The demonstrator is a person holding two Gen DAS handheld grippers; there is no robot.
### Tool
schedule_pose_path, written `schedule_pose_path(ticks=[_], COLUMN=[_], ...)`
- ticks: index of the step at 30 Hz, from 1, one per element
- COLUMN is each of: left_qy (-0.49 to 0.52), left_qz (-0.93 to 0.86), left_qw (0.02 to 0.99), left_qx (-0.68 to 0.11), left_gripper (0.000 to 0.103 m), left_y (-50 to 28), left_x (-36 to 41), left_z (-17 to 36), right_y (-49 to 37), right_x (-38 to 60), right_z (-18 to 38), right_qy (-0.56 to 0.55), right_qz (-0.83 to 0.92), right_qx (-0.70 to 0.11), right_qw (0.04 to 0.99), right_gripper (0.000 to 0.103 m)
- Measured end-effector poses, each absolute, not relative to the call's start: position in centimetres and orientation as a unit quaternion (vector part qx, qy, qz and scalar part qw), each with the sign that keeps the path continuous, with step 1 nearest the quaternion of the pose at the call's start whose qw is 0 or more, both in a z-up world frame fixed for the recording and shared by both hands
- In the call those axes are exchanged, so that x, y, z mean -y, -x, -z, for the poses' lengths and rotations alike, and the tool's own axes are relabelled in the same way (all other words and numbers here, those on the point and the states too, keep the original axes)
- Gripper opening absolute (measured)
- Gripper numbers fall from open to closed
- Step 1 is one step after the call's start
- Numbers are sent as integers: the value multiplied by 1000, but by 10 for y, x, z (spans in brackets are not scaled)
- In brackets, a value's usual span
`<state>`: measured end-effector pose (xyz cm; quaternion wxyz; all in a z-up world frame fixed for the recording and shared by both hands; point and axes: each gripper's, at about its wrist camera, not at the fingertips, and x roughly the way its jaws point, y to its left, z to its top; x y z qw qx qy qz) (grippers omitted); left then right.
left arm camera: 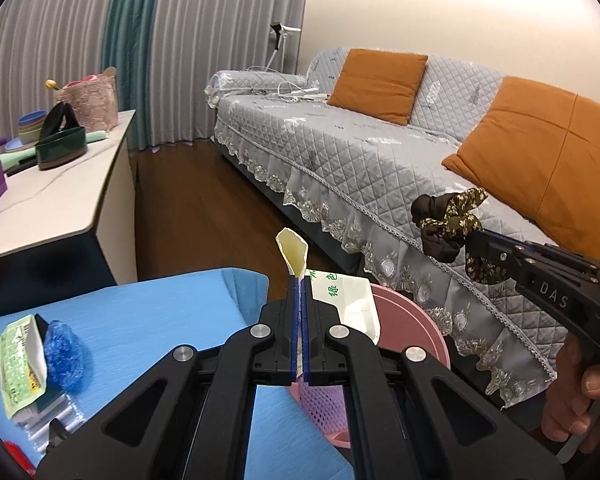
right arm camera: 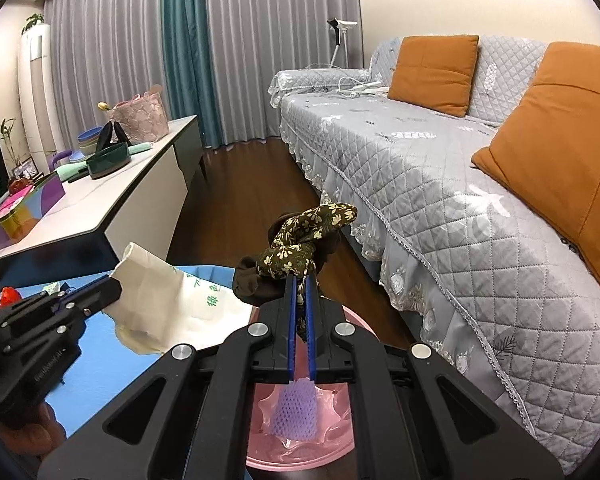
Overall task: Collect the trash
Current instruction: 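Carry the paper bag and scrunchie to the wastebasket and open both tools, then move both tools back over the table toward the remaining trash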
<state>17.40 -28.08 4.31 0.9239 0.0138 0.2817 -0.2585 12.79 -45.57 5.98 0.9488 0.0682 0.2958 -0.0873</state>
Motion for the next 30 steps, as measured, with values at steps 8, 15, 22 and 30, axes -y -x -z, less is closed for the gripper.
schedule_pose_path(ticks=[8, 15, 22, 30], left_qy=[-20, -23, -5, 5], left_qz=[265, 286, 262, 234], left_qw=[919, 909, 915, 927], left_qx=[-292, -302, -306, -293], left_gripper=[1, 15, 57, 46], left_y=[-183, -187, -175, -145], left_x=[296, 301, 277, 217], left_z=[-34, -28, -25, -45], right_y=[-136, -141, -139, -136], right_x=[457, 458, 450, 428], right_z=[-53, -51, -58, -67], right_qy=[-69, -73, -66, -69], right_qz=[87, 95, 110, 95], right_qx=[-304, -310, -295, -283], right_qw=[946, 943, 947, 952], right_gripper=[5, 30, 72, 68])
